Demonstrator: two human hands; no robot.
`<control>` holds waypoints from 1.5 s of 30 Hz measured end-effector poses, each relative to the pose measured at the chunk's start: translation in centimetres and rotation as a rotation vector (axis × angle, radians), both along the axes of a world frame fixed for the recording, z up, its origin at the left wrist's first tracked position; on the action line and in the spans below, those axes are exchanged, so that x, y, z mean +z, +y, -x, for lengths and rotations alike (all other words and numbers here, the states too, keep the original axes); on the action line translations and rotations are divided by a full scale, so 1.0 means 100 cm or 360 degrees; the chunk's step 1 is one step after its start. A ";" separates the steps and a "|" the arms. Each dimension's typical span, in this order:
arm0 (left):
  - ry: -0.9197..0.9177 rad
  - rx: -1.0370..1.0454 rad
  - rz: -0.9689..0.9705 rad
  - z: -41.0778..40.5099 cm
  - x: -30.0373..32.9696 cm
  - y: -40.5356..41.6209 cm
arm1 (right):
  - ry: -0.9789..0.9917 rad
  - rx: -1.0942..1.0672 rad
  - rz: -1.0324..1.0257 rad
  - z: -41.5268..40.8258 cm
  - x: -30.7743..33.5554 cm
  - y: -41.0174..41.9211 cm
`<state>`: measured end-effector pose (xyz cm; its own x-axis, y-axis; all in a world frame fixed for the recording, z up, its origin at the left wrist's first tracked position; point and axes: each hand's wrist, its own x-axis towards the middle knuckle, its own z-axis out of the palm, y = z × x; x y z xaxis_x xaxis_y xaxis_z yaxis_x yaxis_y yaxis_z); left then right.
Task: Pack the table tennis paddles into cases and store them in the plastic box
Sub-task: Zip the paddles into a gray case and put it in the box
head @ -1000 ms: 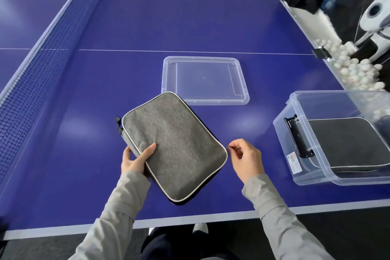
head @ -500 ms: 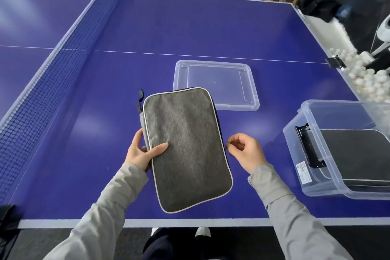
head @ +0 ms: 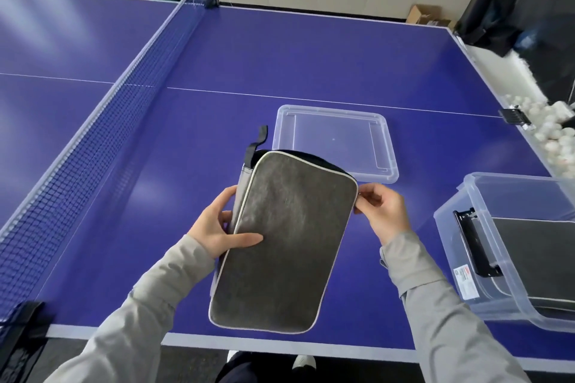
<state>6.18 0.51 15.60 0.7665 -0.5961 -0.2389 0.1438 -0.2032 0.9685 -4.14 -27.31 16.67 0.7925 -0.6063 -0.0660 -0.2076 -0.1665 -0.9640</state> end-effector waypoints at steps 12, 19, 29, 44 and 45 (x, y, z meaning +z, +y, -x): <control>-0.0798 -0.0380 -0.0680 -0.016 0.038 0.006 | -0.0059 0.0215 0.0315 -0.023 0.042 0.023; -0.1050 -0.0476 -0.0903 -0.021 0.038 -0.001 | -0.0240 0.0351 0.0542 -0.038 0.071 0.053; -0.0922 -0.0397 -0.0843 -0.031 0.025 0.004 | -0.0309 0.0479 0.0687 -0.056 0.074 0.083; 0.0464 0.0869 0.0363 -0.049 -0.026 0.035 | 0.0103 -0.0164 0.0015 -0.025 -0.017 0.105; 0.0545 0.0949 0.0422 -0.050 -0.032 0.034 | 0.0119 -0.0221 -0.0138 -0.020 -0.022 0.109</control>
